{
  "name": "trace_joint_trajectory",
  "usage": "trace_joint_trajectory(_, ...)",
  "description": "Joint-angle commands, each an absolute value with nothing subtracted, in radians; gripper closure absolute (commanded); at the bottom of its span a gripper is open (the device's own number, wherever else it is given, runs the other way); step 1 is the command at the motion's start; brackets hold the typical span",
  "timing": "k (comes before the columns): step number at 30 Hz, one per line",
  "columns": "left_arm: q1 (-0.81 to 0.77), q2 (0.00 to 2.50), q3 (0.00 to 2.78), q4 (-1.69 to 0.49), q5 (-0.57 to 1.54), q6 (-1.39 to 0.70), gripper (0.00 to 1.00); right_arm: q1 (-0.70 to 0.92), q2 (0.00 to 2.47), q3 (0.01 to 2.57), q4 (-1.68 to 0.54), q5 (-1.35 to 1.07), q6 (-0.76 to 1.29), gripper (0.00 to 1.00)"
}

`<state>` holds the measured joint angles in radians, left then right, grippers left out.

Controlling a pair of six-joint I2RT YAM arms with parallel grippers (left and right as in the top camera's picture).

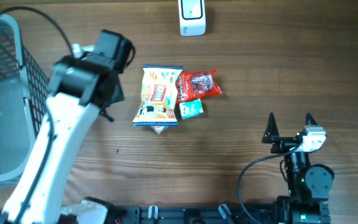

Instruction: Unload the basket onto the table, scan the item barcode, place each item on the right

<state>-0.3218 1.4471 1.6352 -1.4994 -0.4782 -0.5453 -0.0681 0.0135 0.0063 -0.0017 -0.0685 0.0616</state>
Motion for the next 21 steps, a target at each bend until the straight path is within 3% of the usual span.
trace_joint_trajectory(1, -0.193, 1.346, 1.658, -1.557, -0.562, -0.595, 0.96, -0.070, 0.007, 0.005, 0.001, -0.059, 0.054, 0.00)
trace_joint_trajectory(4, -0.044, 1.331, 1.653, -1.586, -0.414, -0.538, 0.96, -0.070, 0.007, 0.005, 0.001, -0.059, 0.054, 0.00)
trace_joint_trajectory(7, 0.007, 1.346, 1.649, -1.579, -0.224, -0.402, 0.96, -0.070, 0.007, 0.005, 0.001, -0.059, 0.054, 0.00)
trace_joint_trajectory(11, 0.028, 1.350, 1.649, -1.608, -0.314, -0.434, 0.96, -0.070, 0.007, 0.005, 0.001, -0.059, 0.054, 0.00)
trace_joint_trajectory(21, 0.248, 1.356, 1.644, -1.636, -0.270, -0.365, 0.96, -0.070, 0.007, 0.005, 0.001, -0.059, 0.053, 0.00)
